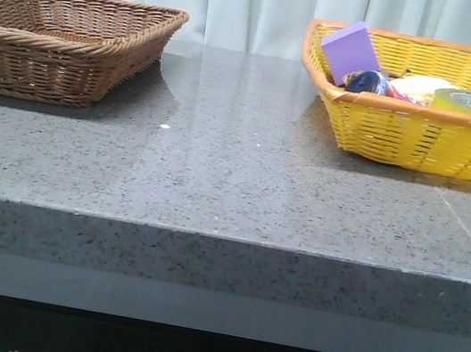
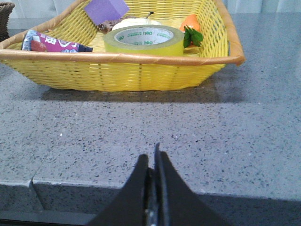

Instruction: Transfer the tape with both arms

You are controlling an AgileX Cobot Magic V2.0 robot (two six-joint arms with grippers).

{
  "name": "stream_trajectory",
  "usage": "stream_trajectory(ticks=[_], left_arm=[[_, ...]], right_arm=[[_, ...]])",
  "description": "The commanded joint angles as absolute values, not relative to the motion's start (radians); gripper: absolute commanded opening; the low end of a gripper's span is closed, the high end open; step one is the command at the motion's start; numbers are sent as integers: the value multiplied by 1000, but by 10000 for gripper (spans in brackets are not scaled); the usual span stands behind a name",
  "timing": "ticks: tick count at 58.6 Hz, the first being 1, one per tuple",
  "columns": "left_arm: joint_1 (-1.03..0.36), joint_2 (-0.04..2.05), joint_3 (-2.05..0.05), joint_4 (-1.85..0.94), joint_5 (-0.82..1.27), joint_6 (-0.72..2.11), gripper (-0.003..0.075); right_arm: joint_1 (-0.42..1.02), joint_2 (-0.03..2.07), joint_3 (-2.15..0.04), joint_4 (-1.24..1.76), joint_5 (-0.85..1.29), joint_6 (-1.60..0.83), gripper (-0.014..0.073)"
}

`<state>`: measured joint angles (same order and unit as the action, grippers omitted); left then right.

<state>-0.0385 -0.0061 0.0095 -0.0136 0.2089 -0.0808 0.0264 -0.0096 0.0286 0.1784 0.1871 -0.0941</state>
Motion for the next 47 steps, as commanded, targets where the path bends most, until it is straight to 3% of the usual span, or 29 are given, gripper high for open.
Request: stream_trajectory(ticks=[1, 35, 47], left_arm=[[-35, -24, 47, -15, 121, -87, -20], [-35, -24, 47, -15, 114, -87, -20], [-35, -24, 38, -15, -63, -97, -20]], right_arm=[[21, -37, 2, 176, 115, -101, -122], [21, -37, 2, 176, 114, -101, -122], [21, -37, -12, 176, 45, -101, -122]])
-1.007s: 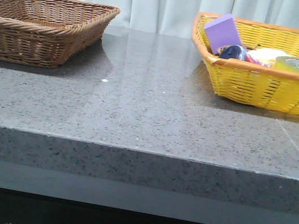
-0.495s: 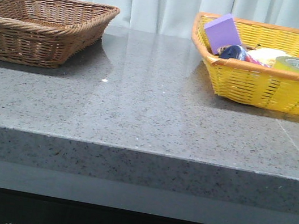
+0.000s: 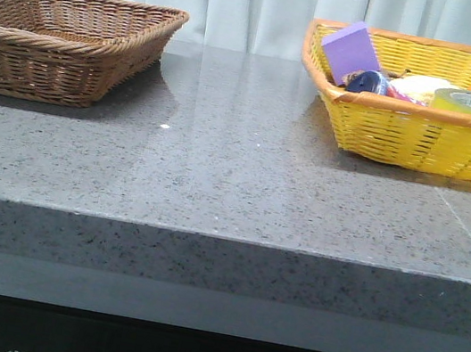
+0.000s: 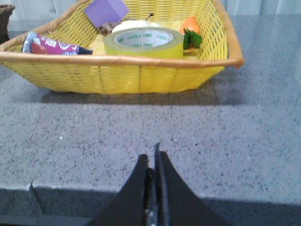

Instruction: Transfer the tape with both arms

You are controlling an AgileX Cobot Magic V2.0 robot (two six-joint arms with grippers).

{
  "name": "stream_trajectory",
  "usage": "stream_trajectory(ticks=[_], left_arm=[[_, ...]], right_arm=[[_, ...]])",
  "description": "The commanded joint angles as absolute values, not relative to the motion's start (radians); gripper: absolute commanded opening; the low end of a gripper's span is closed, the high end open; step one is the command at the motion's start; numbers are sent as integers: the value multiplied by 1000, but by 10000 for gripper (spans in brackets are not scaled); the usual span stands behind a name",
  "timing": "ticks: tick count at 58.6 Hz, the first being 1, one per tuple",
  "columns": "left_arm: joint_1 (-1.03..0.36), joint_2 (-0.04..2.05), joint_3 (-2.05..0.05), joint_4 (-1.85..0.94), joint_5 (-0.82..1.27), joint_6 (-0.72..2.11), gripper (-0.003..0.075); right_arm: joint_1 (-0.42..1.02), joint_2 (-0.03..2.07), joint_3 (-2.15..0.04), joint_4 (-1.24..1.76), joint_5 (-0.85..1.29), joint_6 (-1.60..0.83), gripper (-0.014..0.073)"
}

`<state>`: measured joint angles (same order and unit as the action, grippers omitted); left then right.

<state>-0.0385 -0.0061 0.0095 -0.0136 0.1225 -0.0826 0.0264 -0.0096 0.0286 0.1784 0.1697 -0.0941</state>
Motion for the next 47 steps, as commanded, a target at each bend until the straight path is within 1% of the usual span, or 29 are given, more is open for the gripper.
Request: stream_trajectory(ticks=[1, 4, 10, 13, 19, 23, 27, 35, 42, 45, 47], left_arm=[[-35, -24, 33, -15, -79, -99, -20], [-35, -24, 10, -15, -109, -99, -20], [-35, -19, -65, -15, -85, -99, -20], [-35, -8, -119, -15, -38, -99, -20], [-35, 52, -257, -15, 118, -95, -20], [-35, 127, -335, -15, 210, -87, -20], [-35, 216, -405, 0, 257, -87, -20], [-35, 374, -481, 8, 264, -87, -20], [-35, 433, -493, 8, 255, -87, -19], [-35, 438, -493, 8, 247, -87, -18], [-35, 438, -493, 8, 235, -87, -6]], right_arm=[[21, -37, -19, 176, 40, -101, -122], [21, -37, -51, 176, 41, -101, -122], [21, -36, -136, 175, 70, -101, -120], [21, -28, -188, 175, 90, -101, -120], [21, 27, -305, 175, 179, -101, -111], [21, 88, -389, 175, 246, -101, -111], [21, 168, -460, 175, 297, -101, -111], [21, 316, -561, 175, 342, -101, -111], [21, 397, -592, 175, 343, -101, -110], [21, 412, -592, 175, 337, -101, -92], [21, 416, -592, 175, 336, -101, -57]])
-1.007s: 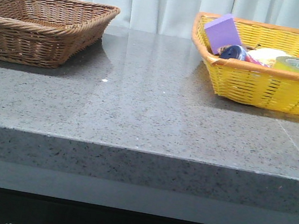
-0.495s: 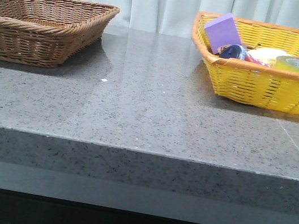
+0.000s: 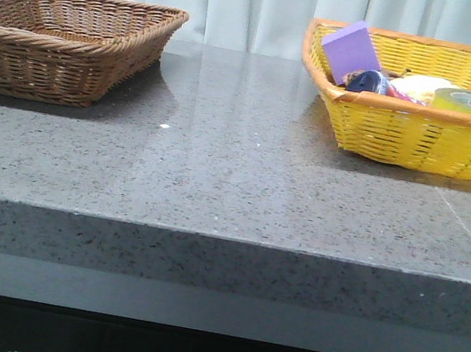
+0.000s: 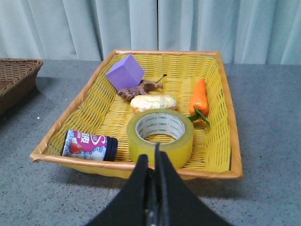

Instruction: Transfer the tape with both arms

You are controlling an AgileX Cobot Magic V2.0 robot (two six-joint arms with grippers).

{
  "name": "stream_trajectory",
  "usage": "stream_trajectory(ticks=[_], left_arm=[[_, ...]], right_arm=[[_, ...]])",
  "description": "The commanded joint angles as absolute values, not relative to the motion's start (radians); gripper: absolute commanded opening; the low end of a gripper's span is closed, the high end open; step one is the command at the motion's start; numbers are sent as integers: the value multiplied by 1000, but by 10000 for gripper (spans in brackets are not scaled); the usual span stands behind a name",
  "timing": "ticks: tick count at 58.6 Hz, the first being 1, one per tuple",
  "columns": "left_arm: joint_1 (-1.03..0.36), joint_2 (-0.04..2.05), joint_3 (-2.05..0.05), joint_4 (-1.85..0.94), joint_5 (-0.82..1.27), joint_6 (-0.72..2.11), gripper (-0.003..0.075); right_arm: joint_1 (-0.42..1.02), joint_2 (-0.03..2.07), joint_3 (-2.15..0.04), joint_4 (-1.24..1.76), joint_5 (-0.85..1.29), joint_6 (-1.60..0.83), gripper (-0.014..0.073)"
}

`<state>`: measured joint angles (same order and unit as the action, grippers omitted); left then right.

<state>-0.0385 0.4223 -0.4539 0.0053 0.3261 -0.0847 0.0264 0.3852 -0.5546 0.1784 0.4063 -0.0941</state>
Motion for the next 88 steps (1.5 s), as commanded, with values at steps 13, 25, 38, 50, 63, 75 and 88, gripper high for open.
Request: stream_trajectory(ticks=[13, 25, 38, 50, 63, 75, 88], left_arm=[[-35, 438, -493, 8, 199, -87, 465], [-35, 438, -493, 8, 200, -87, 621], [-35, 438, -493, 8, 200, -87, 621], [-35, 438, -493, 8, 200, -87, 621], [-35, 438, -493, 8, 200, -87, 621], [-35, 438, -493, 8, 200, -87, 621], [-35, 438, -493, 8, 200, -87, 621]], right_arm=[[21, 421, -592, 178, 304, -101, 535], [21, 481, -603, 259, 296, -101, 580], [21, 801, -783, 289, 421, -101, 580], [21, 1094, -997, 329, 491, -101, 580], [39, 1316, -1200, 347, 596, -78, 580], [74, 1454, -1307, 346, 629, 44, 580], [83, 1549, -1348, 341, 633, 66, 580]])
